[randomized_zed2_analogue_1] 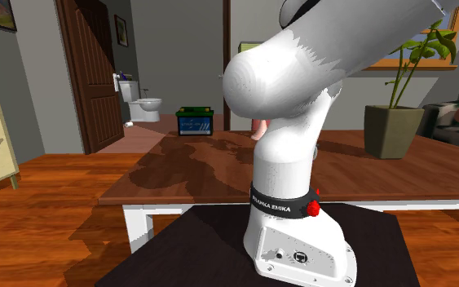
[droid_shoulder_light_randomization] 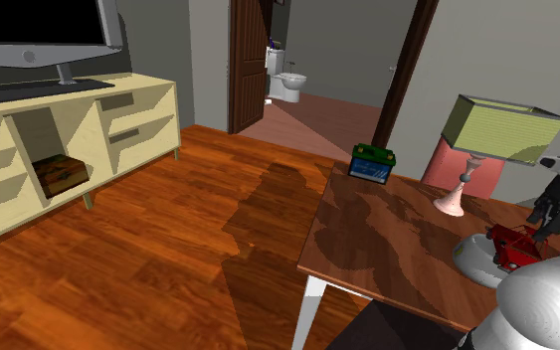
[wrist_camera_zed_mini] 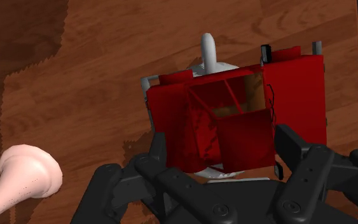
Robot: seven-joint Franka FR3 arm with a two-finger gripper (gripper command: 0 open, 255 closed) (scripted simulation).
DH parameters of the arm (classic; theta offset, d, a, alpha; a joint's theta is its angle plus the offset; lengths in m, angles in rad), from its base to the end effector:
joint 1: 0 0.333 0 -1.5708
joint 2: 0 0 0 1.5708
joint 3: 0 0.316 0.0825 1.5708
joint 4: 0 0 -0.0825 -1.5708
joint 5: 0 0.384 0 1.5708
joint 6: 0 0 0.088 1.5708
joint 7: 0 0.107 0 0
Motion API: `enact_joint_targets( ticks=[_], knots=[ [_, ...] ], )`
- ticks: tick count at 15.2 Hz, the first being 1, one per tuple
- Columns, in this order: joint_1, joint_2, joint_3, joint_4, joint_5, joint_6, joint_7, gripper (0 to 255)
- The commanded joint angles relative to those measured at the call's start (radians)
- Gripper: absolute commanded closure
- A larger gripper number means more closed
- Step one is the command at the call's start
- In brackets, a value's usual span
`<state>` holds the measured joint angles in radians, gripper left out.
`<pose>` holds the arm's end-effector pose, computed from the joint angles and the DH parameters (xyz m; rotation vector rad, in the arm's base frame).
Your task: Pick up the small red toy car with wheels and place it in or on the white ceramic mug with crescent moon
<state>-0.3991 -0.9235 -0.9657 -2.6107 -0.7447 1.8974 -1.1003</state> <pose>0.0402 -0.3700 0.4029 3.0966 0.3855 0.0413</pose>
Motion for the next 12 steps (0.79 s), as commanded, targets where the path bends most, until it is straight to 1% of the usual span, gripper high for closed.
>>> enact_joint_targets(
  ticks=[1,2,6,12],
  knots=[
    [0.000,0.000,0.000,0.000,0.000,0.000,0.000,0],
    [0.000,0.000,0.000,0.000,0.000,0.000,0.000,0],
    [-0.003,-0.028,0.094,0.085,0.071,-0.123,-0.017,0],
    [-0.003,-0.028,0.094,0.085,0.071,-0.123,-0.017,0]
  ],
)
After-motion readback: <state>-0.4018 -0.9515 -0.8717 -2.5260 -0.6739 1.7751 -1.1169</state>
